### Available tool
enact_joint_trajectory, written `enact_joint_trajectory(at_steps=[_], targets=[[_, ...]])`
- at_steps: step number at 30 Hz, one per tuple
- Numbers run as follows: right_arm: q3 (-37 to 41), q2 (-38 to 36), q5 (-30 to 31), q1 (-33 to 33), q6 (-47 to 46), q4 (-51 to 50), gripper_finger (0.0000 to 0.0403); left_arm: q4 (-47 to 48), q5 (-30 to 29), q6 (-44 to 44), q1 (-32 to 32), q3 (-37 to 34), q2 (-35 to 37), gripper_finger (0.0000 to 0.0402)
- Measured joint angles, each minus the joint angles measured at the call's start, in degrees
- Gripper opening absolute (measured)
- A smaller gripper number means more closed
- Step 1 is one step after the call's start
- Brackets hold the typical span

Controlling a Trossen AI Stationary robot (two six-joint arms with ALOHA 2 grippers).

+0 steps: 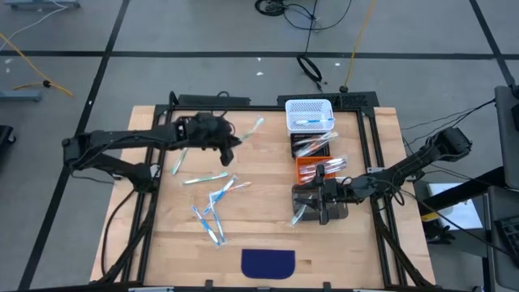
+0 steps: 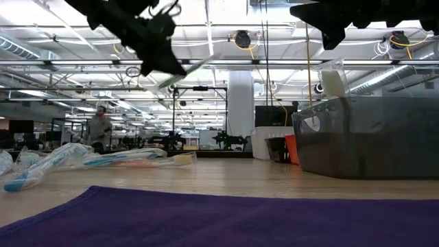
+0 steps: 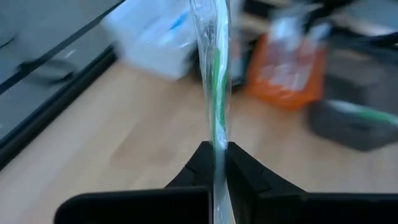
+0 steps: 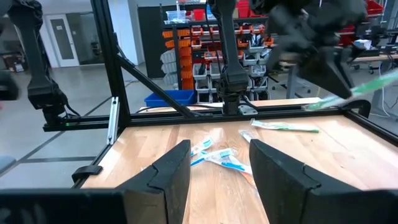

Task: Pick & Place Toothbrushes
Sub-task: Put the green toothbrush into the transparent black bin

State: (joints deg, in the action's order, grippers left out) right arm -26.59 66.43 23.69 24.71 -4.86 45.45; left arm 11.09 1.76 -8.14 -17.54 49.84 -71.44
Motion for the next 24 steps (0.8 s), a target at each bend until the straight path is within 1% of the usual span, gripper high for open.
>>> enact_joint_trajectory(at_steps=[2,4,8,12,18,24], targets=[[0.00,0.00,0.06,0.00,0.00,0.09,0.0155,-2.61,1.76,1.06,2.12,0.02,0.00,0.0006],[0.00,0.00,0.08,-0.02,0.00,0.17,0.0155,-5.00,2.23,1.22,4.21,0.02,-0.02,0.0006],[0.00,0.00,0.11,-0.69,0.00,0.22,0.0155,-9.53,2.25,1.26,8.38,0.02,-0.02,0.0016],[0.00,0.00,0.15,-1.88,0.02,1.75,0.0155,-14.47,2.29,2.63,12.53,0.02,-0.11,0.0006],[0.00,0.00,0.06,-4.13,0.17,4.36,0.0155,-21.48,2.25,3.53,17.13,0.09,-2.59,0.0018],[0.00,0.02,-1.47,-6.15,1.12,6.91,0.0155,-28.25,2.19,4.00,19.60,0.09,-7.16,0.0007]])
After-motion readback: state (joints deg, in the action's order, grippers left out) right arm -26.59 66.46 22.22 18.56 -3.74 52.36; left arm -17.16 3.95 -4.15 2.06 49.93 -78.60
